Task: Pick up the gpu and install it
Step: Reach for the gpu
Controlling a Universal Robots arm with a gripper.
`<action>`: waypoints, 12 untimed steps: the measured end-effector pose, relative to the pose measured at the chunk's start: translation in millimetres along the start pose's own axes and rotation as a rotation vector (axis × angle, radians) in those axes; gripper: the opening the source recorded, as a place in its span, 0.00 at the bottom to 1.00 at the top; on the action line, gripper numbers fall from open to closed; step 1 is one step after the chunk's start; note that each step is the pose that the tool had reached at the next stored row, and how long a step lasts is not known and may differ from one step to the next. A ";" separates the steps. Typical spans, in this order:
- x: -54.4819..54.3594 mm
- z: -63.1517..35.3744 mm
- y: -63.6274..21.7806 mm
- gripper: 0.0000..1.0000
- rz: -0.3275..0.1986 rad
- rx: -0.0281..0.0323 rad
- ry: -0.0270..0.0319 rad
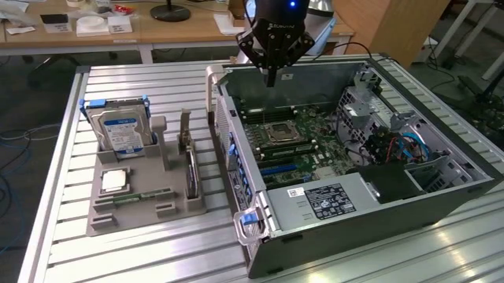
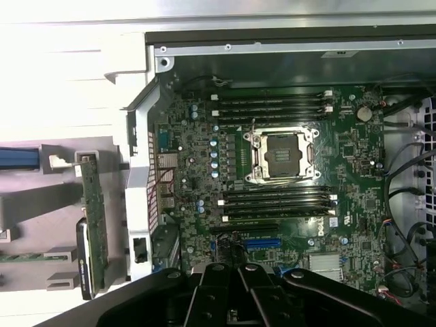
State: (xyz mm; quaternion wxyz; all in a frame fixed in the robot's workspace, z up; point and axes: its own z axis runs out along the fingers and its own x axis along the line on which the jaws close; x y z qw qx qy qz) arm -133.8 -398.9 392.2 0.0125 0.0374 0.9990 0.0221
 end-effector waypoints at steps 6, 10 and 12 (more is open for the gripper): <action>4.1 0.1 -0.4 0.11 0.000 0.0001 0.0001; 12.8 0.0 -0.7 0.11 0.000 0.0001 -0.0002; 14.2 0.1 -0.8 0.11 0.000 0.0000 -0.0003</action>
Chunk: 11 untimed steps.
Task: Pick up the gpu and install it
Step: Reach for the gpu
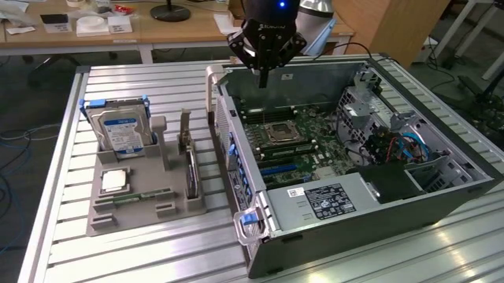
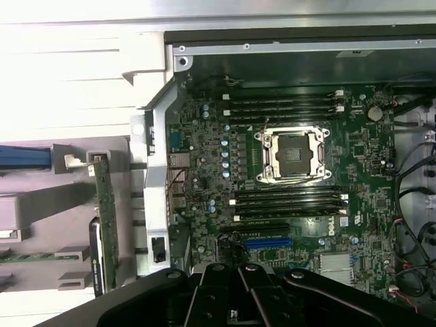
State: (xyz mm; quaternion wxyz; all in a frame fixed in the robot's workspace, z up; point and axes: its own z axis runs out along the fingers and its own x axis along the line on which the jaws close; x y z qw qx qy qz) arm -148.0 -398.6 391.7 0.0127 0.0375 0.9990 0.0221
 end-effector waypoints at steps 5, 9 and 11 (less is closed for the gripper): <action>1.7 -0.1 -0.2 0.11 0.000 0.0000 0.0001; 4.8 -0.1 -0.4 0.11 0.000 0.0002 0.0001; 8.4 -0.1 -0.7 0.11 0.000 0.0001 0.0001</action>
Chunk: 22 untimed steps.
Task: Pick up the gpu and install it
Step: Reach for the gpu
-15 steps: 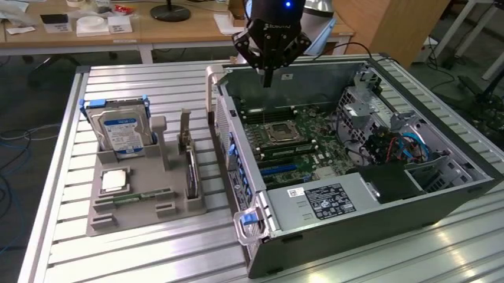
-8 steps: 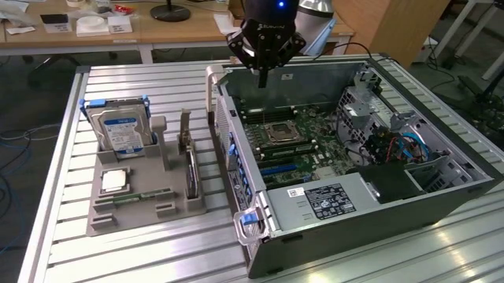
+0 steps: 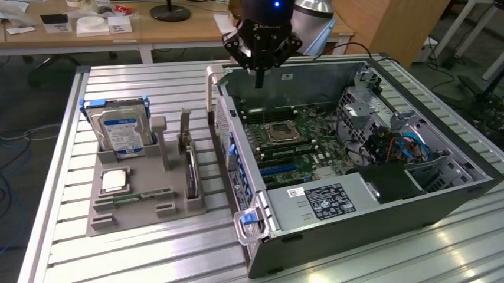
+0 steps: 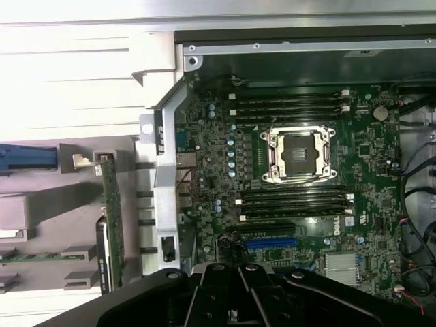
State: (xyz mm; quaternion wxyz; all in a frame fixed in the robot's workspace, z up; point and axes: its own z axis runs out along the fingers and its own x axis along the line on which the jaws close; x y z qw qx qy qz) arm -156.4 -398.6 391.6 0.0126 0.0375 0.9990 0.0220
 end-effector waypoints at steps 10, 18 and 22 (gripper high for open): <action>19.6 0.1 -1.5 0.11 0.000 -0.0001 -0.0001; 36.3 0.5 -2.8 0.11 0.000 -0.0001 -0.0001; 47.0 0.7 -3.6 0.11 0.000 -0.0001 0.0000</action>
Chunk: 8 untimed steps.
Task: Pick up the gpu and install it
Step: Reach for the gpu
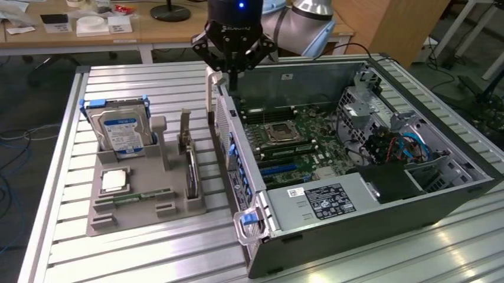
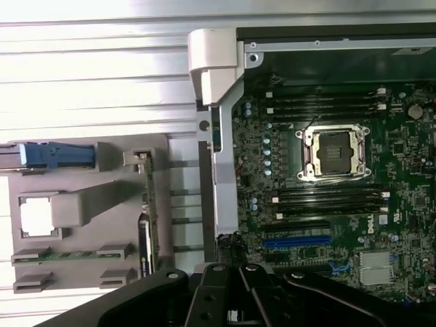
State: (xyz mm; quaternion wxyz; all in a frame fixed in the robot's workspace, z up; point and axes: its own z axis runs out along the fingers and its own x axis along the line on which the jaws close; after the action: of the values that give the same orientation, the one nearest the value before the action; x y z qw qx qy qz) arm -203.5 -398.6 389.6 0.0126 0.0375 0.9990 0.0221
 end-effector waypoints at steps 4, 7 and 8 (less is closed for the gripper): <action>11.5 0.3 -0.9 0.11 0.000 0.0000 0.0000; 21.6 0.6 -1.7 0.11 0.000 0.0000 -0.0001; 24.9 0.7 -1.9 0.11 0.000 0.0000 0.0000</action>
State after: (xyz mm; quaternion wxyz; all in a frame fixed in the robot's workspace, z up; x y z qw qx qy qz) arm -228.5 -398.7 388.3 0.0126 0.0374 0.9990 0.0221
